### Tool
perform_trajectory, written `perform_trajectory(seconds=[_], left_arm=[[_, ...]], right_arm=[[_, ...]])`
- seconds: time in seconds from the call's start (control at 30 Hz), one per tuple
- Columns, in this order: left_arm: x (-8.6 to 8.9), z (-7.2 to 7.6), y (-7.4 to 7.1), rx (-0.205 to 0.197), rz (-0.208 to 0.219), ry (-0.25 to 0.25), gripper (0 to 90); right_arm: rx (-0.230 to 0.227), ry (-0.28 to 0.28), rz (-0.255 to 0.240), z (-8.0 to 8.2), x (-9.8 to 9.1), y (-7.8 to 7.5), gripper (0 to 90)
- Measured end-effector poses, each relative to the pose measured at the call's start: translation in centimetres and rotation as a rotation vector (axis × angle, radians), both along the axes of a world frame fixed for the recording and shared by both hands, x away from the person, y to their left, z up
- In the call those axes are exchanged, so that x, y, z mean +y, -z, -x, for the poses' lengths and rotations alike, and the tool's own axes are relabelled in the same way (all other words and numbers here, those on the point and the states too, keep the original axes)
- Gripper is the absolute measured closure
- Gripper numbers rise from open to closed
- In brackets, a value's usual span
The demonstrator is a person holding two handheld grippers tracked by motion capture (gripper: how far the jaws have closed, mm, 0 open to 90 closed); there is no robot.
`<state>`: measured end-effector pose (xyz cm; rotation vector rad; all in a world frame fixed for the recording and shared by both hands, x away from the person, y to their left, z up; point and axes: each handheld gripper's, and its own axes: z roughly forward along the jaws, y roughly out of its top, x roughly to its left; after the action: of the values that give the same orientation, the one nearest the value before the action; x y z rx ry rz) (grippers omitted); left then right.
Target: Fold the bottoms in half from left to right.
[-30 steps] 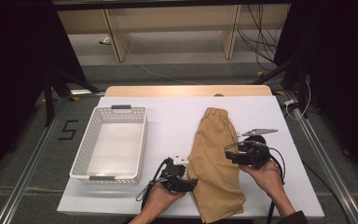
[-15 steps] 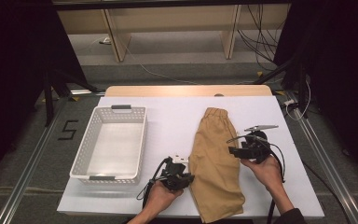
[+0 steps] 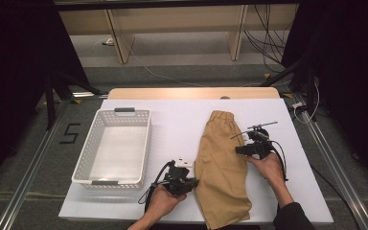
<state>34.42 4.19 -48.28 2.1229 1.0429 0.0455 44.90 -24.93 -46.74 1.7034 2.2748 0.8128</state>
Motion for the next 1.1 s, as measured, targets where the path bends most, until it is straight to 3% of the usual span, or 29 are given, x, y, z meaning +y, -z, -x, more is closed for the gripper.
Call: perform_trajectory(seconds=[0.1, 0.2, 0.27, 0.57, 0.83, 1.1], left_arm=[[0.1, 0.1, -0.1, -0.012, -0.003, 0.011, 86.8], [0.1, 0.1, -0.2, -0.021, -0.012, 0.02, 86.9], [0.2, 0.2, -0.3, -0.028, -0.017, 0.022, 87.0], [1.1, 0.7, -0.7, -0.051, -0.058, 0.045, 87.1], [2.9, 0.6, -0.9, -0.039, -0.059, 0.02, 87.1], [3.8, 0.2, -1.2, -0.049, -0.08, 0.008, 87.1]], right_arm=[[-0.007, -0.019, -0.01, -0.5, -0.1, 0.3, 62.8], [0.006, -0.021, -0.051, -1.1, -0.1, 0.4, 78.8], [0.002, -0.027, -0.061, -1.3, 0.0, 0.4, 82.4], [-0.054, -0.062, -0.069, -2.2, 1.8, 0.4, 83.2], [-0.078, -0.096, -0.069, -3.0, 4.2, 0.6, 83.2], [-0.095, -0.107, -0.083, -3.3, 5.0, 0.8, 83.0]])
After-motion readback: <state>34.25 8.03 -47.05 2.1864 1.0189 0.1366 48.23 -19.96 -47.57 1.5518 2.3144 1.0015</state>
